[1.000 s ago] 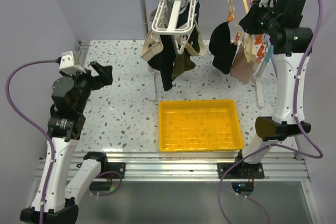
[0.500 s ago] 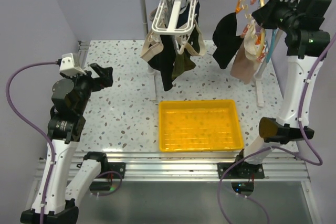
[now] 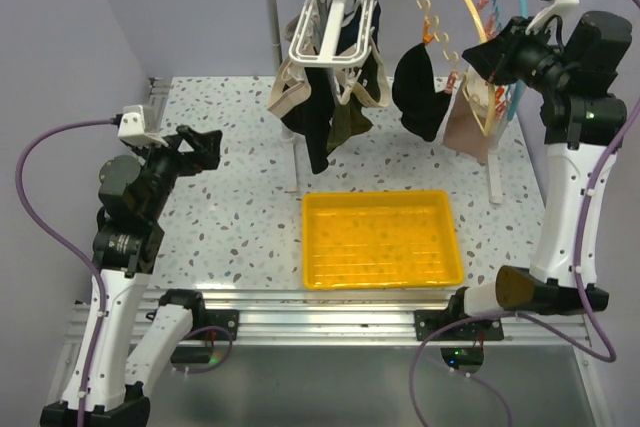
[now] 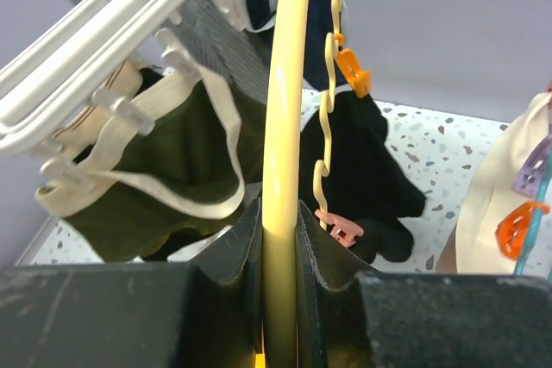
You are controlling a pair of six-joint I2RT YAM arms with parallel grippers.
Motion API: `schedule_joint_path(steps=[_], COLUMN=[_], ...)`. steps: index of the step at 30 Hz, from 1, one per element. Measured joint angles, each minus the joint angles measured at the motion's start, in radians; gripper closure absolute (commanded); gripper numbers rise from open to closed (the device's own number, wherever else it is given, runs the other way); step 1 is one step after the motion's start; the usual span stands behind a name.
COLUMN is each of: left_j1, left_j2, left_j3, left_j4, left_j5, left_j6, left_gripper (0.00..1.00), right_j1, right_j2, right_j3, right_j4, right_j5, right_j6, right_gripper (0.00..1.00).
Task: Remove the underwear clipped to the hanger
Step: Pick up the hanger from the clothesline.
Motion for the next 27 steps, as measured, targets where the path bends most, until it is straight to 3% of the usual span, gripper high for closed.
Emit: schedule_joint_path(steps=[10,19,27], left_j1=[0.0,0.0,0.0], left_j2=[-0.035,-0.034,-0.039], left_j3=[-0.04,-0.051,-0.095], left_j4=[0.108,0.183,0.291], left_j5=[0.106,0.177,0.202], left_j6=[0.003,0.003,0.0], left_gripper=[0.0,0.0,0.0], right_j1=[0.0,0.0,0.0], right_j2=[-0.264,-0.486,-0.639], right_j3=[-0.198,-0.391,-0.418], right_j4=[0.0,-0.122,-0.26], right_j5=[-0.032,0.022,0.015], right_j6=[-0.07,-0.202,-0.325], right_gripper=[1.0,1.0,1.0])
